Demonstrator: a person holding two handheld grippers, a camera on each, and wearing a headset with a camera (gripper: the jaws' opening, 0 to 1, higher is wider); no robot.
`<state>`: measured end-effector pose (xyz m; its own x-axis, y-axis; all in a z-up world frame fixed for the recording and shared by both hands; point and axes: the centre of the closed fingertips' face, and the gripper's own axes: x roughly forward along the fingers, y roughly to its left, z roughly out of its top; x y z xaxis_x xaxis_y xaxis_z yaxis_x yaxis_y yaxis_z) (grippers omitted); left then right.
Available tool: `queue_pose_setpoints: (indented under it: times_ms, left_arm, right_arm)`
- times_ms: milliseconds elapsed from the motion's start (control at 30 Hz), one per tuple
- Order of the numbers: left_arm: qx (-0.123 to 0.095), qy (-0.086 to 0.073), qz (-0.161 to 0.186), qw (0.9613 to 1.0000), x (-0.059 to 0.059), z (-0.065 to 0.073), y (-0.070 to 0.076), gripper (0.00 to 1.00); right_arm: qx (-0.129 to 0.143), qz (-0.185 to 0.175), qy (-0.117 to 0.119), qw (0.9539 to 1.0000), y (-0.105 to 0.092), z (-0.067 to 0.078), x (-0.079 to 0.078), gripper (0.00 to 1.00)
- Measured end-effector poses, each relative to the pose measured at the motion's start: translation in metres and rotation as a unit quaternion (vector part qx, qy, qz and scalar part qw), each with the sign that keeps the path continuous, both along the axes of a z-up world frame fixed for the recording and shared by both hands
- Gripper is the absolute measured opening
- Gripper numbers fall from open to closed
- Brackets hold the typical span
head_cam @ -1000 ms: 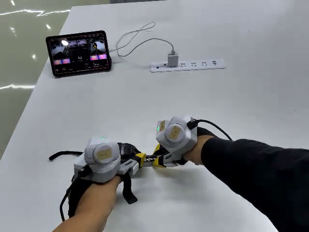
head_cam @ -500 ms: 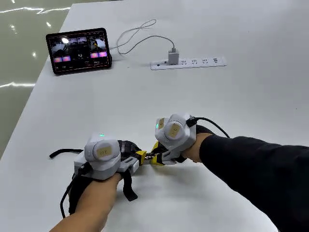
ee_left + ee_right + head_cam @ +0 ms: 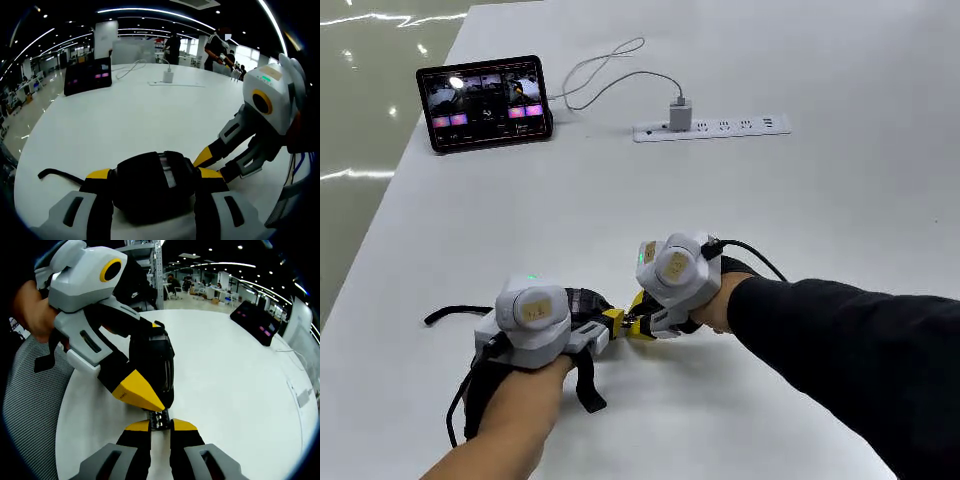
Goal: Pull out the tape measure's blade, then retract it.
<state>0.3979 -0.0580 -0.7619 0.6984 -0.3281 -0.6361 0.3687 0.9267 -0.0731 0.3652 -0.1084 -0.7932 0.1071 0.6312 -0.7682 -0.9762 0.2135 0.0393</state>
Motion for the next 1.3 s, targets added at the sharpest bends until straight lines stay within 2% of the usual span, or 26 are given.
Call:
queue_pose_setpoints:
  times_ms: [967,1067,1233,1300]
  left_arm:
    - [0.0,-0.003,-0.001,1.0,0.0002,0.0003,-0.0008,0.62]
    - [0.003,0.001,0.001,1.0,0.0,0.0005,-0.0007,0.62]
    - [-0.001,-0.001,-0.003,1.0,-0.0002,0.0013,-0.0008,0.63]
    - [0.003,0.004,-0.004,1.0,-0.0012,0.0008,-0.0013,0.64]
  right_arm:
    - [0.006,-0.001,0.0,1.0,0.0092,-0.0001,-0.0003,0.1]
    - [0.001,-0.003,-0.006,1.0,0.0098,0.0002,-0.0007,0.11]
    - [0.003,-0.016,0.003,0.9999,0.0097,0.0,-0.0006,0.11]
    - [0.001,-0.009,-0.005,0.9999,0.0096,0.0003,-0.0016,0.12]
